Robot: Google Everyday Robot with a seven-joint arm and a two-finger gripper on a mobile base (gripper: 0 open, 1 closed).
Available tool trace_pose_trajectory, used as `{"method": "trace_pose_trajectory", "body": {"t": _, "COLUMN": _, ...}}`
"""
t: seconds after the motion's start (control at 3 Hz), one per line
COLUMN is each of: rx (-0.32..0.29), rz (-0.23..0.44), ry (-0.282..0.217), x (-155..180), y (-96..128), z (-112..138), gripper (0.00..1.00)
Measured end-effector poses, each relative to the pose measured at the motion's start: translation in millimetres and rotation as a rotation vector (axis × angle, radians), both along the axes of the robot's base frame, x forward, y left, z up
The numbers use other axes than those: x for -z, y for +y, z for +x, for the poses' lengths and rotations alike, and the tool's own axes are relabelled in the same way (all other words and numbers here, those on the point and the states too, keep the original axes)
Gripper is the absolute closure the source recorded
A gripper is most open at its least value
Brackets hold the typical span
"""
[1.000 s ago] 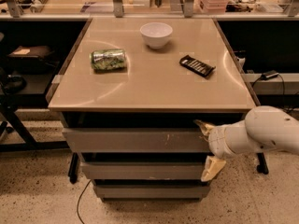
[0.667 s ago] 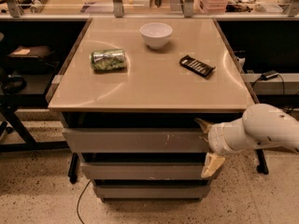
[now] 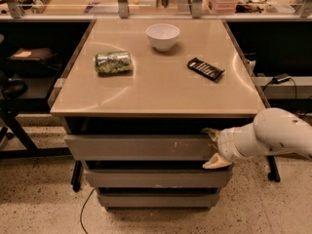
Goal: Open top drawer
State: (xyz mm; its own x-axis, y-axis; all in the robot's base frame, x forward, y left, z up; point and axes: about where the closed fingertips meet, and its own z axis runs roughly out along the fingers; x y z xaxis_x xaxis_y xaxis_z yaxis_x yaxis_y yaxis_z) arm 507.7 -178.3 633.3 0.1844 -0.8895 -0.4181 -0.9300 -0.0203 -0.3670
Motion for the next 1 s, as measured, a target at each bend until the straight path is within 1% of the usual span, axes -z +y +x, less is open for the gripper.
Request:
{"method": "trace_pose_trajectory", "body": {"t": 0.33, "rx": -0.012, "rz": 0.007, "ry": 0.021, "x": -1.5, "y": -2.1, "z": -14.7, "gripper": 0.64}}
{"method": "trace_pose_trajectory", "body": {"t": 0.67, "rx": -0.012, "rz": 0.007, "ry": 0.021, "x": -9.5, "y": -2.0, "z": -14.7, "gripper": 0.89}}
{"method": "trace_pose_trajectory", "body": {"t": 1.0, "rx": -0.012, "rz": 0.007, "ry": 0.021, "x": -9.5, "y": -2.0, "z": -14.7, "gripper": 0.84}}
